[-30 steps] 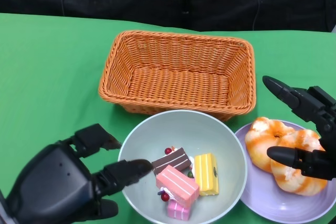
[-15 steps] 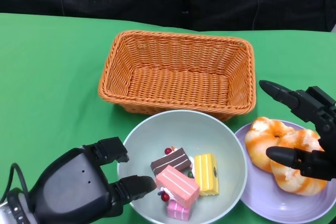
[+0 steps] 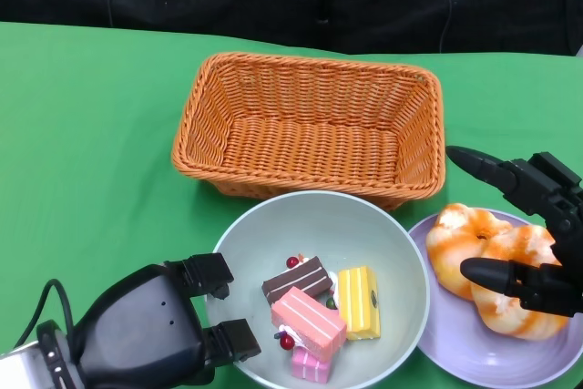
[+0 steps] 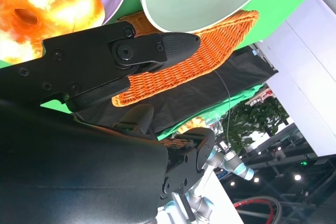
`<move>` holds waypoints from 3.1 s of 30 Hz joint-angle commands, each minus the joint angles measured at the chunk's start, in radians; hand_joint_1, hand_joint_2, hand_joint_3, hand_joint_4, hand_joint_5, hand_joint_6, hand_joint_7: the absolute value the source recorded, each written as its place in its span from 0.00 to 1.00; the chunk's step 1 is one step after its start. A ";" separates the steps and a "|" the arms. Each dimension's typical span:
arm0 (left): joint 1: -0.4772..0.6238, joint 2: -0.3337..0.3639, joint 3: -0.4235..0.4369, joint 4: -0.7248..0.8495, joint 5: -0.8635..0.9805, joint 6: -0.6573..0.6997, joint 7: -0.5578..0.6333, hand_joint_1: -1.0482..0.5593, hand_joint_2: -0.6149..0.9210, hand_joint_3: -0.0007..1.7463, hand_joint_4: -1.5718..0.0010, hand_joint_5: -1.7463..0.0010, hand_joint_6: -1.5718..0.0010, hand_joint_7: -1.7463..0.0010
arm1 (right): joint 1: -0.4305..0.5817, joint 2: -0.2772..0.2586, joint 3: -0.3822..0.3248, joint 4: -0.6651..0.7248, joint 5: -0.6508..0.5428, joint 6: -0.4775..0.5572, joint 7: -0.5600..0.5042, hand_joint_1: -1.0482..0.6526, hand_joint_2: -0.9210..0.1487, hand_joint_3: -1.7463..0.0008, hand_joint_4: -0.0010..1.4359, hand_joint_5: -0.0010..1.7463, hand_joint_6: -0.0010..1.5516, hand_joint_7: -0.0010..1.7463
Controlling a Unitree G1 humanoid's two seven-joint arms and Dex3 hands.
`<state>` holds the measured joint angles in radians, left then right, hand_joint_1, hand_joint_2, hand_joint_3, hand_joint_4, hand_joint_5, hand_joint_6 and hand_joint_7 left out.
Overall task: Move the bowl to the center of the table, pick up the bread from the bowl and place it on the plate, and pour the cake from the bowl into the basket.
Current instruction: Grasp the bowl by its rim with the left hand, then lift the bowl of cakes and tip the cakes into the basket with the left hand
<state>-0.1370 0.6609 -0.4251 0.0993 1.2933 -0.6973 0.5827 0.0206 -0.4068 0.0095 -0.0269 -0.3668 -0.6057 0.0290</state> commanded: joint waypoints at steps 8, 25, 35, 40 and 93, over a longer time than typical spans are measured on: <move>-0.122 -0.010 -0.162 0.188 0.082 0.060 0.190 0.37 0.97 0.00 0.74 0.31 0.54 0.74 | 0.015 -0.005 -0.007 -0.013 0.011 0.004 0.010 0.35 0.00 0.88 0.00 0.52 0.10 0.23; -0.266 -0.060 -0.353 0.384 0.078 0.072 0.340 0.41 0.95 0.00 0.63 0.27 0.47 0.62 | 0.024 0.003 -0.006 -0.025 0.008 0.009 0.012 0.34 0.00 0.88 0.01 0.51 0.08 0.24; -0.268 -0.046 -0.350 0.342 0.013 0.039 0.324 0.41 0.99 0.01 0.43 0.00 0.47 0.20 | 0.025 0.003 -0.005 -0.035 0.006 0.019 0.013 0.34 0.00 0.87 0.01 0.51 0.08 0.25; -0.221 -0.018 -0.301 0.208 -0.045 0.030 0.310 0.44 1.00 0.06 0.36 0.00 0.51 0.01 | 0.022 0.004 -0.005 -0.027 0.006 0.008 0.008 0.34 0.00 0.87 0.02 0.52 0.07 0.26; 0.003 -0.155 0.265 -0.216 -0.742 -0.065 -0.435 0.48 0.45 0.97 0.31 0.00 0.47 0.00 | 0.060 0.209 -0.030 -0.133 0.189 0.261 -0.022 0.73 0.63 0.06 0.74 1.00 0.58 0.83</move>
<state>-0.1088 0.5092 -0.1859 -0.1188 0.5823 -0.7695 0.1539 0.0737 -0.1983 -0.0188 -0.1452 -0.1754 -0.3568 0.0036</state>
